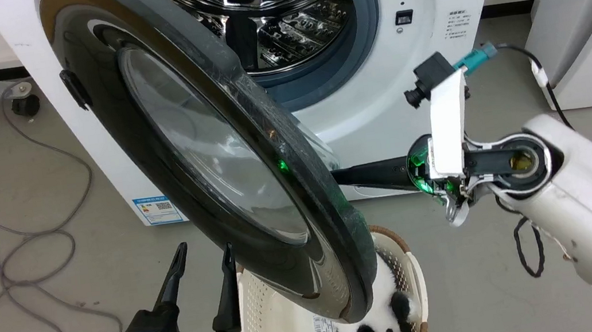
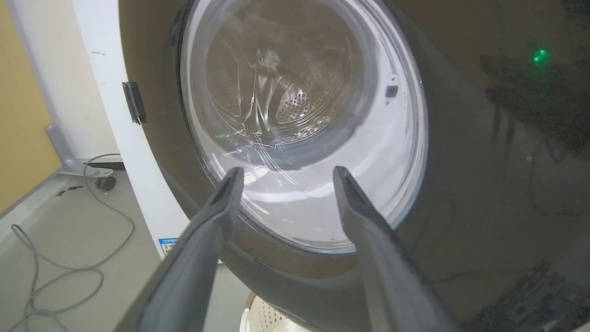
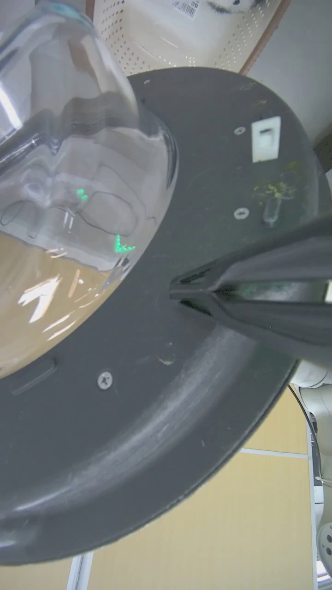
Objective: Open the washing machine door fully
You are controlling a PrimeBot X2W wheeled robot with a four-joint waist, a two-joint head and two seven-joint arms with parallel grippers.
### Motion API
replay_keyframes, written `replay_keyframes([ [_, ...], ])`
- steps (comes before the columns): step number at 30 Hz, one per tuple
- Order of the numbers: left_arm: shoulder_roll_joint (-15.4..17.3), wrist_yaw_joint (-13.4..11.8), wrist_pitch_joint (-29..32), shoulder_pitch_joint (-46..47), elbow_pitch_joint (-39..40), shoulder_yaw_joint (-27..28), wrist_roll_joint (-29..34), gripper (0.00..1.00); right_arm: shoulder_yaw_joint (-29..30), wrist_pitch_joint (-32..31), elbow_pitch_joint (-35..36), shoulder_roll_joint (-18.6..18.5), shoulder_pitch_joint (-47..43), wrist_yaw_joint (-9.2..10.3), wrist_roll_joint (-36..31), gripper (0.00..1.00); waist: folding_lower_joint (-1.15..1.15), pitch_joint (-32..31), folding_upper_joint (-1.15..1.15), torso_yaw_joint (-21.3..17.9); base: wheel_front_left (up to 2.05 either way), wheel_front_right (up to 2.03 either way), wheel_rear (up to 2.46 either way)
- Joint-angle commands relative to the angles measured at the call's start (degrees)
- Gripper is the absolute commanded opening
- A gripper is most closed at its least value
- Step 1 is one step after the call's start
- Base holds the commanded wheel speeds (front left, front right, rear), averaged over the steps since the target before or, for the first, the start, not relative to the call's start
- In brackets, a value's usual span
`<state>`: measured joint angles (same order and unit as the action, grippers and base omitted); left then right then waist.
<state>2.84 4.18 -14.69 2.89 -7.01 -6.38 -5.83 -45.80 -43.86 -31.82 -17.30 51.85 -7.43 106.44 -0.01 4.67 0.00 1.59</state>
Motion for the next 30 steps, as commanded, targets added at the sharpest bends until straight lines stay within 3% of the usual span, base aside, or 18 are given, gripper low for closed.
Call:
replay_keyframes([
  [1,0.0,-0.3,-0.3,-0.8,-0.1,0.0,-0.3,1.00,-0.2,1.6,0.3,-0.3,-1.3,-0.06,0.5,0.00,0.01,0.0,0.00,-0.1,0.00,0.00,0.00],
  [3,0.0,-0.3,-0.3,-0.8,0.0,0.0,-0.5,1.00,1.1,6.5,0.5,-0.5,-1.6,-0.06,0.2,0.00,0.01,0.1,0.00,-0.2,0.00,0.00,0.00],
  [4,0.0,-0.4,-0.3,-0.8,-0.1,0.0,-0.5,1.00,2.2,9.8,0.5,-0.4,-1.8,-0.06,0.0,0.41,0.01,0.2,0.00,-0.2,0.00,0.00,0.00],
  [5,0.0,-0.4,-0.3,-0.7,-0.1,0.0,-0.6,1.00,3.4,13.6,0.9,-0.5,-2.0,-0.06,-0.7,1.00,0.01,0.2,0.00,-0.2,0.00,0.00,0.00],
  [10,0.0,-0.6,-0.3,-0.6,-0.2,0.3,-0.9,1.00,7.9,35.5,0.5,-2.5,-5.6,-0.06,-8.7,1.00,0.01,0.2,0.00,-0.4,0.00,0.00,0.00],
  [15,0.0,-0.8,-0.3,-1.0,-0.5,0.8,-1.0,1.00,11.6,52.0,1.5,-4.1,-13.5,-0.06,-12.5,1.00,0.01,-0.4,0.00,-0.8,0.00,0.00,0.00],
  [21,0.0,-1.1,-0.3,-2.2,-0.8,2.1,-1.1,1.00,16.6,58.7,3.3,-5.2,-23.3,-0.06,-17.4,1.00,0.01,-1.6,0.00,-1.6,0.00,0.00,0.00],
  [22,0.0,-1.2,-0.3,-2.9,-1.0,2.4,-1.4,1.00,31.4,58.8,6.6,-1.9,-32.2,-0.06,-30.7,1.00,0.01,-2.0,0.00,-1.8,0.00,0.00,0.00],
  [27,0.0,-1.2,-0.3,-3.1,-1.4,2.5,-1.6,1.00,47.7,58.8,17.7,8.2,-43.8,-0.06,-54.6,1.00,0.01,-2.2,0.00,-1.6,0.00,0.00,0.00],
  [30,0.0,-1.2,-0.3,-3.1,-1.6,2.5,-1.7,1.00,51.3,58.8,22.7,11.4,-47.5,-0.06,-64.5,1.00,0.01,-2.3,0.00,-1.4,0.00,0.00,0.00],
])
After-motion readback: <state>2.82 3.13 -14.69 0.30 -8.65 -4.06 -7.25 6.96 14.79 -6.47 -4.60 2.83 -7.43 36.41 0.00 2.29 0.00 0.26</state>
